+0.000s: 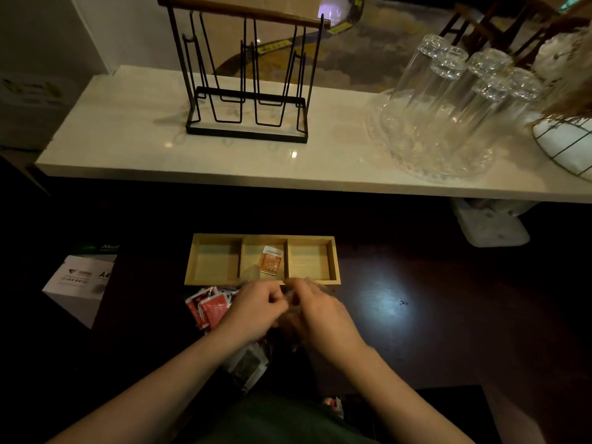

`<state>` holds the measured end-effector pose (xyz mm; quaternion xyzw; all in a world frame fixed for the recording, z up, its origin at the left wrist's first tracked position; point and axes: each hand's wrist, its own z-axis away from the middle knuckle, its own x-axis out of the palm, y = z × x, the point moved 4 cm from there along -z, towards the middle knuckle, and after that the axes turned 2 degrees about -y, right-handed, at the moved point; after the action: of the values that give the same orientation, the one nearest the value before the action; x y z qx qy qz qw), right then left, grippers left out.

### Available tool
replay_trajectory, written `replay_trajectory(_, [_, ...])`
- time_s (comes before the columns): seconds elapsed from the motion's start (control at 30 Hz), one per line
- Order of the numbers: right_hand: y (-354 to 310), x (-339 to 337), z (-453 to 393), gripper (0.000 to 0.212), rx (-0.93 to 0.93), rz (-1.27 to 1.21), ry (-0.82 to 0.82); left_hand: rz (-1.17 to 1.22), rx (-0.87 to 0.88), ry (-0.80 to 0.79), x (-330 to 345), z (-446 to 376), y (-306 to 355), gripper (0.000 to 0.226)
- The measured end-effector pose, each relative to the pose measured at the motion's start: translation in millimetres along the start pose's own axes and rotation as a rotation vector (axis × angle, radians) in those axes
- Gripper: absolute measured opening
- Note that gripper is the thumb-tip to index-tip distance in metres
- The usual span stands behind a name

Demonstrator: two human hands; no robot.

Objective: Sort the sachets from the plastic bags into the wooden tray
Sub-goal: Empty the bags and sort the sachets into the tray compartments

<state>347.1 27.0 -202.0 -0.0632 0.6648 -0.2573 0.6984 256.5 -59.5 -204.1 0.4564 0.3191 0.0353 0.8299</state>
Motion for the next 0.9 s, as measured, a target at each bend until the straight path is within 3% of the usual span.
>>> replay_trajectory(0.13, [2, -5, -5, 0.016, -0.019, -0.021, 0.076, 0.053, 0.068, 0.015, -8, 2, -5, 0.020])
replay_trajectory(0.2, [6, -13, -8, 0.009, 0.002, -0.043, 0.094, 0.042, 0.099, 0.121, -20, -2, -12, 0.015])
replay_trajectory(0.3, [14, -29, -13, 0.005, 0.041, -0.094, 0.153, -0.363, 0.082, 0.279, -37, -20, -44, 0.037])
replay_trajectory(0.37, [15, -41, -17, 0.009, 0.052, -0.127, 0.197, -0.481, 0.065, 0.206, -33, -28, -66, 0.051])
replay_trajectory(0.5, [14, -60, -25, 0.013, 0.055, -0.136, 0.260, -0.570, 0.113, 0.034, 0, -22, -98, 0.053])
replay_trajectory(0.7, [0, -76, -41, 0.017, 0.007, -0.100, 0.291, -1.008, 0.239, -0.126, 29, -12, -130, 0.055])
replay_trajectory(0.8, [-18, -85, -50, 0.013, -0.064, -0.103, 0.327, -0.821, 0.272, -0.049, 22, -17, -120, 0.063])
replay_trajectory(0.9, [-37, -91, -62, 0.008, -0.159, -0.189, 0.310, -0.142, 0.127, 0.081, 2, -20, -90, 0.052])
